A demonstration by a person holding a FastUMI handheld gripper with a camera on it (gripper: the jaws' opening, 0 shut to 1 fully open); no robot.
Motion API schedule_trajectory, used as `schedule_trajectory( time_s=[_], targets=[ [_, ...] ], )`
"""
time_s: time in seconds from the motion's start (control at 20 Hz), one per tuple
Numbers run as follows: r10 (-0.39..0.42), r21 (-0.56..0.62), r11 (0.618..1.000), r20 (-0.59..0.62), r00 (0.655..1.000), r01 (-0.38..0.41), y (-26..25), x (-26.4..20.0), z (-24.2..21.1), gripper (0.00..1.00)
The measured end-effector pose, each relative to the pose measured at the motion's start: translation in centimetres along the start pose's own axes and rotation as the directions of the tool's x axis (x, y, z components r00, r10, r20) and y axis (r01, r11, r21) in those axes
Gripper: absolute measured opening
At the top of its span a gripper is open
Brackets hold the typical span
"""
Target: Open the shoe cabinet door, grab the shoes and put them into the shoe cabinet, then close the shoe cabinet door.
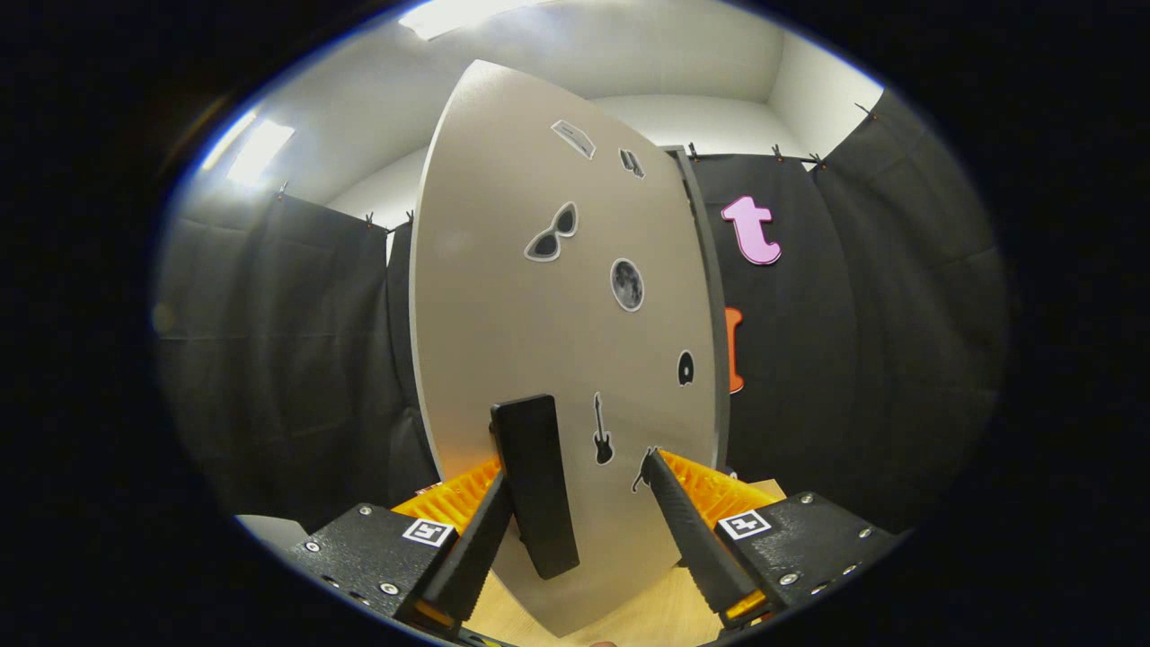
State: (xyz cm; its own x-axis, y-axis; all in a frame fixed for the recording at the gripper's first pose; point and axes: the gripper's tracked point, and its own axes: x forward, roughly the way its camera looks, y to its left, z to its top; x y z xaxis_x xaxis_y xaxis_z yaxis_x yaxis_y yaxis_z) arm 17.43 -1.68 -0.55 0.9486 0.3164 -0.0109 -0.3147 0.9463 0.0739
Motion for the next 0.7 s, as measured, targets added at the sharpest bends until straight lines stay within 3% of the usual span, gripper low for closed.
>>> schedule_trajectory(
  time_s=[0.35, 0.7],
  targets=[
    [0.064, -0.003, 0.998, -0.010, 0.998, -0.064, 1.1, 0.3, 0.0, 0.93],
    [0.049, -0.003, 0.999, -0.014, 0.999, -0.049, 2.1, 2.3, 0.0, 0.94]
  ],
)
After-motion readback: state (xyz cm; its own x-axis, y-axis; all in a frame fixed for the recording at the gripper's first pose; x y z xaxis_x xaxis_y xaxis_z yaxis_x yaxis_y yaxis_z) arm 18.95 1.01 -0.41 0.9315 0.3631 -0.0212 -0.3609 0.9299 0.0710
